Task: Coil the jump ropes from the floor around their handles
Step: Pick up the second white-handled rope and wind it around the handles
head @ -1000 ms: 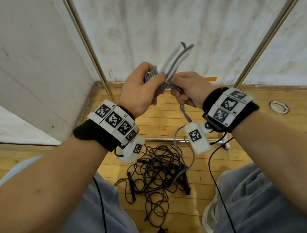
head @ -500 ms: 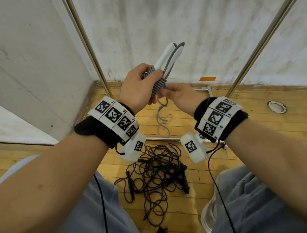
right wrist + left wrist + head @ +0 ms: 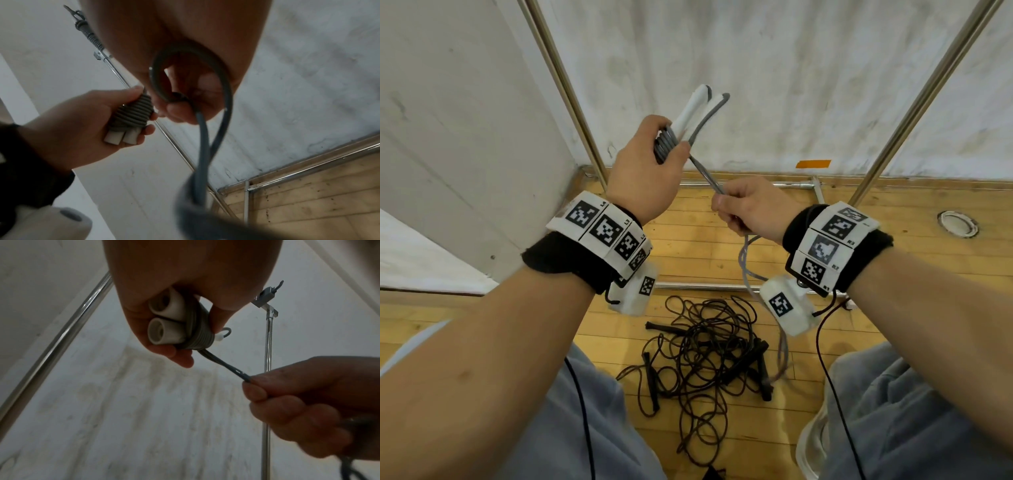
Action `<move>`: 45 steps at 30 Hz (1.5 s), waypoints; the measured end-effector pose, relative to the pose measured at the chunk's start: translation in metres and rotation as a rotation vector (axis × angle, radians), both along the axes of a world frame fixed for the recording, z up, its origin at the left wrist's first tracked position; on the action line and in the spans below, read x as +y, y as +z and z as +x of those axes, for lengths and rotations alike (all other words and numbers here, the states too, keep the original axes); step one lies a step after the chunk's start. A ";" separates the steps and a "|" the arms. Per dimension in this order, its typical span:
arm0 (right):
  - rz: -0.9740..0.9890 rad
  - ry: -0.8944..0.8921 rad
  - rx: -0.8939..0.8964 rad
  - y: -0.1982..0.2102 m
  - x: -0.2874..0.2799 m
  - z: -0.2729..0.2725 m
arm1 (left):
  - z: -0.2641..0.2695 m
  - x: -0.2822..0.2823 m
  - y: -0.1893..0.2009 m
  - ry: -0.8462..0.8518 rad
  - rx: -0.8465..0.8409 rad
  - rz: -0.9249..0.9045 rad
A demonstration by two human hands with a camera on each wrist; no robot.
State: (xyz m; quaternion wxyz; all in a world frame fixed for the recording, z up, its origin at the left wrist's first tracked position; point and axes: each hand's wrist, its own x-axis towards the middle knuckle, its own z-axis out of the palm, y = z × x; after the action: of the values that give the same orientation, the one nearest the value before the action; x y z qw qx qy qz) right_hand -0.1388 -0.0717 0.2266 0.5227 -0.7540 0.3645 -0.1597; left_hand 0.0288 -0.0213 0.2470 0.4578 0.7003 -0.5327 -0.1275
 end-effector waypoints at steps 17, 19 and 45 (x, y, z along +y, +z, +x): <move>-0.534 0.215 0.401 0.023 0.003 -0.012 | 0.021 -0.009 -0.024 -0.079 -0.581 0.513; -0.625 0.164 0.378 0.029 0.000 -0.015 | 0.015 -0.007 -0.025 -0.184 -0.587 0.571; -0.020 -0.138 -0.069 0.025 -0.039 -0.027 | -0.041 0.021 0.000 -0.371 0.025 0.051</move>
State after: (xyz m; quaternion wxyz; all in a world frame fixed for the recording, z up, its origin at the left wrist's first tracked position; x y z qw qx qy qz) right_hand -0.1662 -0.1111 0.2511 0.5152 -0.7263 0.3955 -0.2249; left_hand -0.0117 0.0001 0.2470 0.4152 0.5998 -0.6436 -0.2317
